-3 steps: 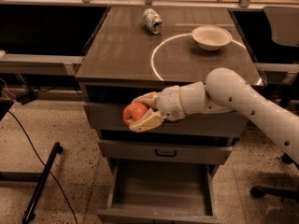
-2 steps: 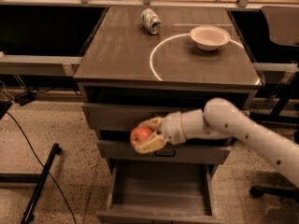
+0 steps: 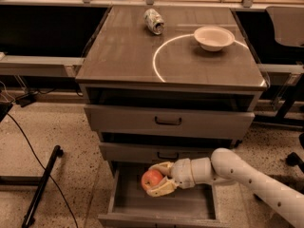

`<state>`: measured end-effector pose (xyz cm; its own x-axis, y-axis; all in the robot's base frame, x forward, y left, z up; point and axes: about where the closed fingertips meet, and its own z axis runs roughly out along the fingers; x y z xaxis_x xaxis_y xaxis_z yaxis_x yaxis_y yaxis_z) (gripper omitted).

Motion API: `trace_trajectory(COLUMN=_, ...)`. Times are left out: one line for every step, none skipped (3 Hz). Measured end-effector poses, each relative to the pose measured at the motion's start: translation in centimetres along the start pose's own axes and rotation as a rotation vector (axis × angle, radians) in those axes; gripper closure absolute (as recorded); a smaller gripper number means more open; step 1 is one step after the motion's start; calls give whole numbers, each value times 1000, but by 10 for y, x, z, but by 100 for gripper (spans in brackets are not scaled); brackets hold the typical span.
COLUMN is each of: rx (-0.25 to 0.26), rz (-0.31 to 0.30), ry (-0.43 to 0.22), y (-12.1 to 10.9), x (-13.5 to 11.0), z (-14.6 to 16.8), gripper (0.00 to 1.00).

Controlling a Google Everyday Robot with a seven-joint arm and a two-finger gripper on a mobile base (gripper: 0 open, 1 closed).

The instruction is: Place apple into bottom drawer

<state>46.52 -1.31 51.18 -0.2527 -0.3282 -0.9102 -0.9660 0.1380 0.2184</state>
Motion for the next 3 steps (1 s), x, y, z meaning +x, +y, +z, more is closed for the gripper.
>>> trace_trajectory(rx=28, rz=20, ry=-9, y=-2, x=1, z=9, gripper=100)
trace_trajectory(rx=197, rz=20, ry=-19, y=-40, x=69, z=39, gripper=100)
trace_trajectory(rx=320, rz=21, ry=-31, y=-68, x=116, z=56, gripper=100)
